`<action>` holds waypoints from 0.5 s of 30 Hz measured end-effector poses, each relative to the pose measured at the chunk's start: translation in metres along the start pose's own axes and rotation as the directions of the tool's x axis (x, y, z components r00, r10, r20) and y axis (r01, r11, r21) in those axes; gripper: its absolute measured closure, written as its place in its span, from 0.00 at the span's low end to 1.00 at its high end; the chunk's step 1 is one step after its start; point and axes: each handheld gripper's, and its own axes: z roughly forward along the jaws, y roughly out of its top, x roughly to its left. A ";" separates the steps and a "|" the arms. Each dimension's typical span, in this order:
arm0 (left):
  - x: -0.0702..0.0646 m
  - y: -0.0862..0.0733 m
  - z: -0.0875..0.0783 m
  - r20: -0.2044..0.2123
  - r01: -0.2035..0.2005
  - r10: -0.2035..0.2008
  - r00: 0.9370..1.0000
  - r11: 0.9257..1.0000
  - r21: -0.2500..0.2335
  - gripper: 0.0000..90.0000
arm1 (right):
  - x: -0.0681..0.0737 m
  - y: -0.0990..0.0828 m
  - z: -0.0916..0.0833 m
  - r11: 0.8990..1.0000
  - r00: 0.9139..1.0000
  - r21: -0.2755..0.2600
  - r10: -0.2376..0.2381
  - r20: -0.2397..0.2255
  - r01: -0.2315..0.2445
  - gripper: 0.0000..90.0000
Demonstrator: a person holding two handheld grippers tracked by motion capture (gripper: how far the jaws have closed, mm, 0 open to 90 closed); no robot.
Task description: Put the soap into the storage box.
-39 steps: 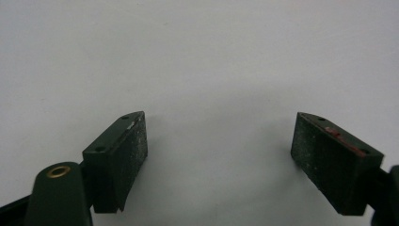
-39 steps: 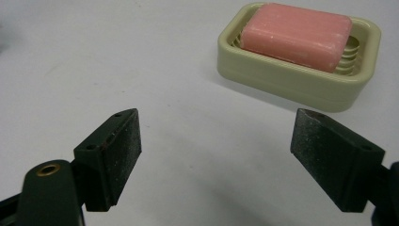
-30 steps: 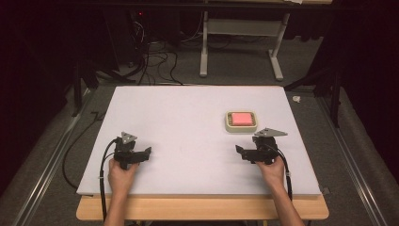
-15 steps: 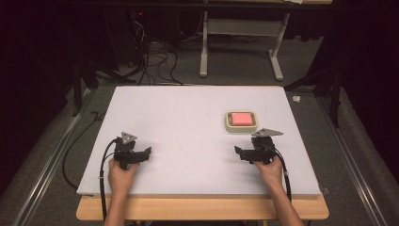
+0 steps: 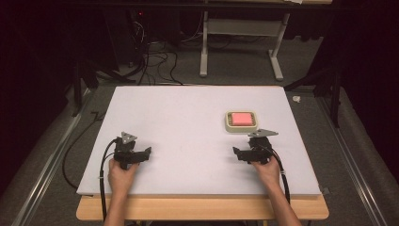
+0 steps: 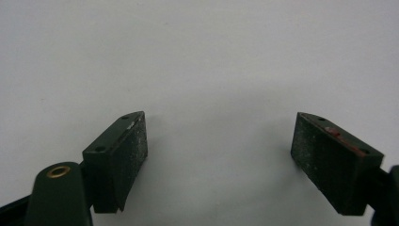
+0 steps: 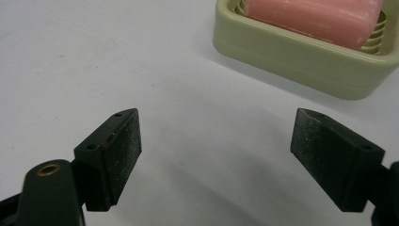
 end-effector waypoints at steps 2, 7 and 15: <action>0.000 0.000 0.000 0.000 0.001 -0.001 1.000 1.000 0.000 0.22 | 0.000 0.000 0.001 1.000 1.000 0.005 -0.003 0.005 0.003 0.20; 0.000 0.000 0.000 0.000 0.000 0.000 1.000 1.000 0.000 0.22 | 0.001 -0.001 0.004 1.000 1.000 0.011 -0.006 0.009 0.006 0.20; 0.000 0.000 0.000 0.000 0.000 0.000 1.000 1.000 0.000 0.22 | 0.004 -0.001 0.008 1.000 1.000 0.022 -0.009 0.007 0.009 0.20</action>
